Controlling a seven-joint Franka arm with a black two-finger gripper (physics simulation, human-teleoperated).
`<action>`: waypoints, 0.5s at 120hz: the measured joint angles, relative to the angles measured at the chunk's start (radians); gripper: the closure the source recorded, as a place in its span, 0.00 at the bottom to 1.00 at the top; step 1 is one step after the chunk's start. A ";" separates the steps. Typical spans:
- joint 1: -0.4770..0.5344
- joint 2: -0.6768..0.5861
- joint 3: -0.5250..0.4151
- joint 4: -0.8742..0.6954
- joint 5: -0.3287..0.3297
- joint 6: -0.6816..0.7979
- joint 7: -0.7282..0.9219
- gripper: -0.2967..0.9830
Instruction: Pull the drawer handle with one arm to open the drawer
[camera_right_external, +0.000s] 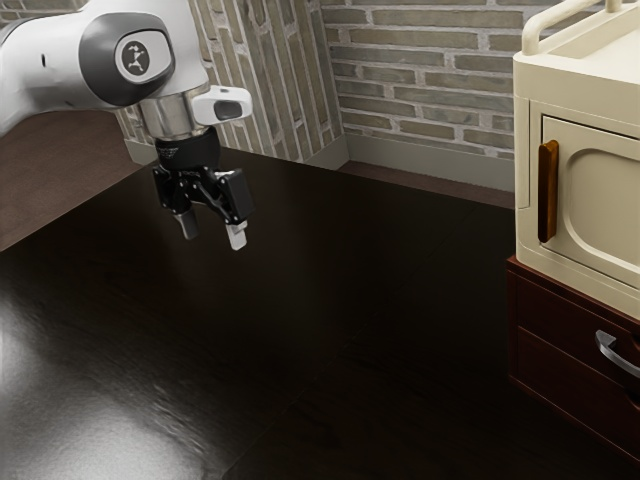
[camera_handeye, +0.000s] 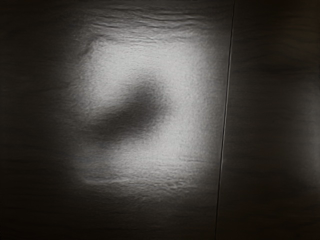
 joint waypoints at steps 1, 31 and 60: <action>0.000 0.000 0.000 0.000 0.000 0.000 0.002 0.23; 0.003 -0.005 0.000 0.021 -0.002 0.000 0.039 0.23; -0.027 -0.149 -0.202 0.132 -0.006 -0.051 0.194 0.23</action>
